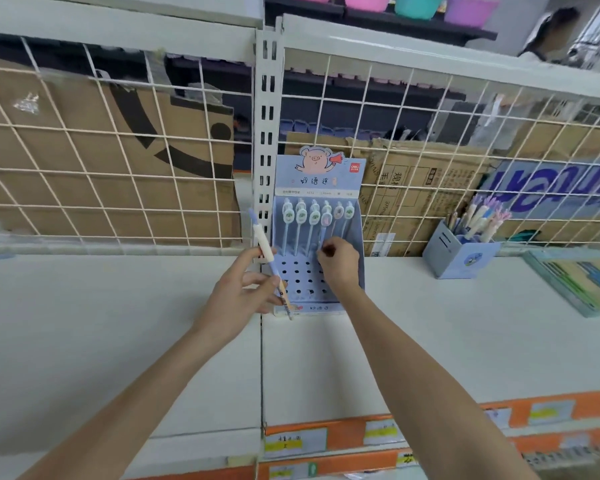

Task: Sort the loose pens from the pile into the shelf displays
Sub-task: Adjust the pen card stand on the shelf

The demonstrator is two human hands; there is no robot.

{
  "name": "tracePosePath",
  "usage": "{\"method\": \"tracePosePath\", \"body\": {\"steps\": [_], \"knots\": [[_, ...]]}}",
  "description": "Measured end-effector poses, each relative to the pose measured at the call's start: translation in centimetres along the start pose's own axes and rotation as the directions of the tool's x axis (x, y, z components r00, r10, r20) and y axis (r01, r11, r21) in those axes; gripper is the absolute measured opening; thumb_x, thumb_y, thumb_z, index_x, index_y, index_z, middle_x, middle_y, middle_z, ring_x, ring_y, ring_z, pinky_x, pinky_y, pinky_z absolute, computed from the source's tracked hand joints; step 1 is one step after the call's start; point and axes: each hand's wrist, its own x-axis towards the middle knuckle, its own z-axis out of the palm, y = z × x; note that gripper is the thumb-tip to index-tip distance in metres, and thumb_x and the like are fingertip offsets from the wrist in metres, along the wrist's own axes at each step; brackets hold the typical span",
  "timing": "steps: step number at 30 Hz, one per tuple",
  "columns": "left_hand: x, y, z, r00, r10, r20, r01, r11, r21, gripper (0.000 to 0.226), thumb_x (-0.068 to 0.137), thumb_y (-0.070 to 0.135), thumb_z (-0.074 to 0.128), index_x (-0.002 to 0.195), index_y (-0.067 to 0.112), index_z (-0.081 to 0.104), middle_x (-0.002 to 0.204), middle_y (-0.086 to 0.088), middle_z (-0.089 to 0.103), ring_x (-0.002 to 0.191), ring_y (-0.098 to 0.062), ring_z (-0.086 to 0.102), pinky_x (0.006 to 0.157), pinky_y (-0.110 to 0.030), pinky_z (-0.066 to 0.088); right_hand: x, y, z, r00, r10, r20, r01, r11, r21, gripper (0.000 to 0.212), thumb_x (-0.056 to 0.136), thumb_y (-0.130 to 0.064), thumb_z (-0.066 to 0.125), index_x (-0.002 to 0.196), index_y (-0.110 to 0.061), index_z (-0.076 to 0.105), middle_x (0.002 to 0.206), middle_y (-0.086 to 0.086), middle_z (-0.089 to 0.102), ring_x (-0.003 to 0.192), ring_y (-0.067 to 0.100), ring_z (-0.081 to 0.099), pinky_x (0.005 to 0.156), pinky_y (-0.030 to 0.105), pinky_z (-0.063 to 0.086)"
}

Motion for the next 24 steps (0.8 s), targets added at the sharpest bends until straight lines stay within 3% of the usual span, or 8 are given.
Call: {"method": "tracePosePath", "body": {"steps": [3, 8, 10, 13, 16, 22, 24], "knots": [[0.0, -0.3, 0.4, 1.000, 0.001, 0.023, 0.000, 1.000, -0.019, 0.031, 0.092, 0.011, 0.056, 0.111, 0.035, 0.050, 0.087, -0.003, 0.072, 0.070, -0.017, 0.069, 0.067, -0.030, 0.052, -0.1, -0.2, -0.1, 1.000, -0.018, -0.009, 0.018, 1.000, 0.002, 0.016, 0.087, 0.001, 0.052, 0.072, -0.006, 0.053, 0.072, 0.011, 0.056, 0.069, 0.021, 0.050, 0.055, 0.023, 0.028], [-0.4, -0.7, 1.2, 0.999, -0.021, 0.043, 0.022, 0.999, -0.024, 0.033, 0.092, 0.011, 0.056, 0.113, 0.036, 0.049, 0.089, -0.004, 0.072, 0.075, -0.022, 0.069, 0.072, -0.033, 0.053, -0.2, -0.2, -0.2, 0.999, -0.041, -0.005, 0.041, 0.999, -0.006, 0.016, 0.087, 0.002, 0.051, 0.072, 0.001, 0.058, 0.070, 0.016, 0.056, 0.066, 0.020, 0.049, 0.047, 0.022, 0.027], [-0.3, -0.7, 1.6, 0.999, -0.028, 0.044, 0.028, 1.000, -0.009, 0.032, 0.092, 0.012, 0.056, 0.115, 0.034, 0.049, 0.088, -0.002, 0.072, 0.076, -0.021, 0.069, 0.071, -0.031, 0.053, -0.1, -0.2, -0.3, 0.999, -0.053, -0.005, 0.053, 0.999, 0.005, 0.018, 0.086, 0.003, 0.051, 0.070, -0.004, 0.054, 0.069, 0.012, 0.054, 0.065, 0.020, 0.048, 0.045, 0.016, 0.029], [0.0, -0.6, 2.7, 0.999, -0.032, 0.021, 0.032, 0.999, 0.010, 0.032, 0.092, 0.012, 0.057, 0.113, 0.035, 0.049, 0.083, 0.001, 0.072, 0.074, -0.019, 0.069, 0.070, -0.030, 0.053, 0.1, 0.2, -0.3, 0.999, -0.054, 0.001, 0.054, 0.998, 0.017, 0.023, 0.087, 0.003, 0.051, 0.065, -0.006, 0.049, 0.061, 0.004, 0.049, 0.059, 0.018, 0.045, 0.044, 0.017, 0.027], [0.2, -0.2, 4.4, 0.999, -0.029, -0.016, 0.029, 0.999, 0.018, 0.034, 0.092, 0.011, 0.056, 0.110, 0.038, 0.050, 0.086, -0.002, 0.072, 0.072, -0.016, 0.069, 0.069, -0.029, 0.053, 0.3, 0.5, -0.4, 0.998, -0.067, 0.014, 0.066, 0.997, 0.032, 0.028, 0.088, 0.001, 0.051, 0.062, -0.008, 0.046, 0.055, -0.003, 0.041, 0.050, 0.007, 0.038, 0.043, 0.014, 0.028], [0.6, 0.7, 9.0, 0.985, -0.036, -0.170, 0.043, 0.998, 0.038, 0.040, 0.091, 0.008, 0.057, 0.127, 0.023, 0.046, 0.087, -0.005, 0.070, 0.068, -0.014, 0.069, 0.063, -0.024, 0.055, 0.1, 1.2, -0.6, 0.986, -0.083, 0.145, 0.058, 0.984, 0.168, 0.010, 0.086, 0.004, 0.048, 0.086, -0.004, 0.054, 0.085, 0.015, 0.052, 0.073, 0.020, 0.045, 0.063, 0.024, 0.032], [1.0, 1.1, 10.8, 0.977, -0.014, -0.213, 0.023, 0.999, 0.037, 0.041, 0.090, 0.007, 0.057, 0.127, 0.020, 0.046, 0.085, -0.006, 0.070, 0.067, -0.016, 0.069, 0.064, -0.027, 0.056, -0.5, 1.7, -2.4, 0.966, -0.105, 0.236, 0.039, 0.962, 0.272, 0.024, 0.087, 0.001, 0.050, 0.110, -0.002, 0.055, 0.102, 0.014, 0.057, 0.088, 0.024, 0.052, 0.068, 0.023, 0.036]]}}
